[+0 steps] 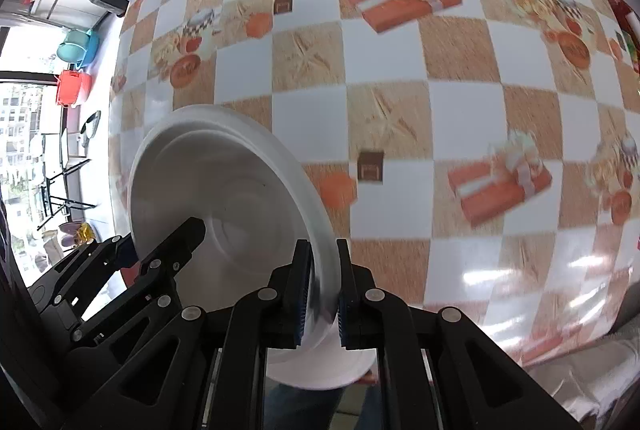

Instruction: Organize plates and bowls

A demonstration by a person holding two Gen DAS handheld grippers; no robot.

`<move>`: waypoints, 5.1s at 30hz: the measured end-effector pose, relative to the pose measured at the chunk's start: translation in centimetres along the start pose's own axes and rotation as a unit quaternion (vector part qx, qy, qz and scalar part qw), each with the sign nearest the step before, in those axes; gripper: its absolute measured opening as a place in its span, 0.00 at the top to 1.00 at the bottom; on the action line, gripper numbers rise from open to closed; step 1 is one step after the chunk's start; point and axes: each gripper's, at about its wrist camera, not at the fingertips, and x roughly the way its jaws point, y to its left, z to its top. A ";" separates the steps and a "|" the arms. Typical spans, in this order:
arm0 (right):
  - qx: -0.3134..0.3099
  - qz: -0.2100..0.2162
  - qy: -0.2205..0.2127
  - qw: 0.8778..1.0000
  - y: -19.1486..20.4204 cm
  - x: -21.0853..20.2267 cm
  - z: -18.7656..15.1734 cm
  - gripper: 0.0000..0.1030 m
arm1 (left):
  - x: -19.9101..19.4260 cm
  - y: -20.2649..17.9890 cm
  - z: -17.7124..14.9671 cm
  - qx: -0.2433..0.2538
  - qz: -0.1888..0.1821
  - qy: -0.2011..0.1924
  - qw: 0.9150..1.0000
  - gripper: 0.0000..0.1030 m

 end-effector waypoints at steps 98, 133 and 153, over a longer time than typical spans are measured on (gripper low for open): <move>0.060 -0.075 0.048 0.994 -1.7 5.1 -8.7 0.38 | 5.0 13.3 -15.9 0.159 0.311 -0.060 0.935 0.25; 0.096 -0.054 0.061 0.992 -4.8 8.3 -8.9 0.38 | 4.4 0.4 -4.8 0.114 0.007 0.036 0.993 0.24; 0.078 -0.054 0.073 0.993 -3.0 9.7 -9.5 0.38 | 8.5 -0.4 -4.9 0.089 0.012 0.091 0.992 0.24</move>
